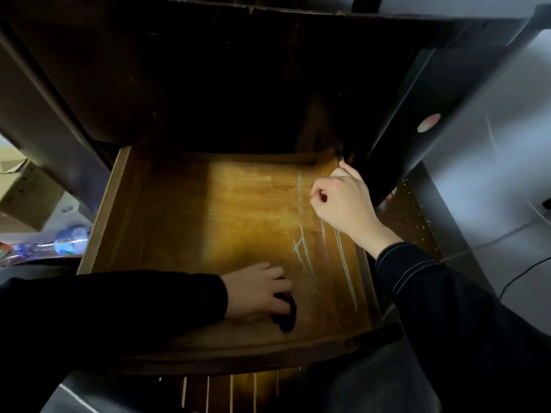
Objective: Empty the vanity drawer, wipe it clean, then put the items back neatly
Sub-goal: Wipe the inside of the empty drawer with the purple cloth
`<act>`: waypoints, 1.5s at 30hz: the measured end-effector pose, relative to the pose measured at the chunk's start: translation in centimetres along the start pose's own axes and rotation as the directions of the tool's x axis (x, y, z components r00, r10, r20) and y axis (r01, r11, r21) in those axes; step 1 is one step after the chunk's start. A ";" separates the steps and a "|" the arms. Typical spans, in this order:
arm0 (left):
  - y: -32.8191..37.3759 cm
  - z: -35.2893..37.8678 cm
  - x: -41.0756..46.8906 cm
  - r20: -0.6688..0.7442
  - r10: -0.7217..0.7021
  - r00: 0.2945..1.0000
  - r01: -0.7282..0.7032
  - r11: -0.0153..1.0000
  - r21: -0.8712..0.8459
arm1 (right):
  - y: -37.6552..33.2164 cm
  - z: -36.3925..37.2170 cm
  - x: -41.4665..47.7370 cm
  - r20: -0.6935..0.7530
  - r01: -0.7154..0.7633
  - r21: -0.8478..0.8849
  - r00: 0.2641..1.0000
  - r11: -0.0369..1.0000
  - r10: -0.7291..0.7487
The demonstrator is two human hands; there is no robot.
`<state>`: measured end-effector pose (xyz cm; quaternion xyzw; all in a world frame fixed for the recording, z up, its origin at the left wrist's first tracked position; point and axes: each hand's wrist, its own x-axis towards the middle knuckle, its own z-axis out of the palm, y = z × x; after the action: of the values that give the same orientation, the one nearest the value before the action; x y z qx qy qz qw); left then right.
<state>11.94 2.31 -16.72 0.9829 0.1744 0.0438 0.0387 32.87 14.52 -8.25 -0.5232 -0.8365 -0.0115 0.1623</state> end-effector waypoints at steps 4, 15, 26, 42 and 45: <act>-6.2 -1.0 2.1 -0.136 -0.350 0.927 0.348 0.937 -0.041 | 0.3 0.3 0.1 -0.003 0.003 -0.005 1.000 1.000 -0.003; 1.5 -0.1 0.1 -0.024 -0.195 0.981 0.194 0.981 -0.017 | 0.0 -0.2 0.1 0.014 -0.007 -0.014 1.000 1.000 0.008; -7.7 -1.0 4.1 -0.155 -0.612 0.775 0.614 0.788 -0.045 | 0.3 0.0 0.2 0.010 0.007 -0.028 1.000 1.000 -0.006; -5.8 -1.1 3.6 -0.099 -0.275 0.956 0.278 0.960 0.014 | 0.2 0.2 0.2 0.010 0.000 -0.016 1.000 1.000 0.000; -9.4 -1.5 5.7 -0.055 -0.585 0.809 0.587 0.809 0.030 | 0.4 0.3 0.2 -0.011 0.007 -0.019 1.000 1.000 -0.008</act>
<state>13.97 13.18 -15.64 0.8808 0.4705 0.0468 0.0243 33.05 14.91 -8.55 -0.5215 -0.8374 -0.0230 0.1617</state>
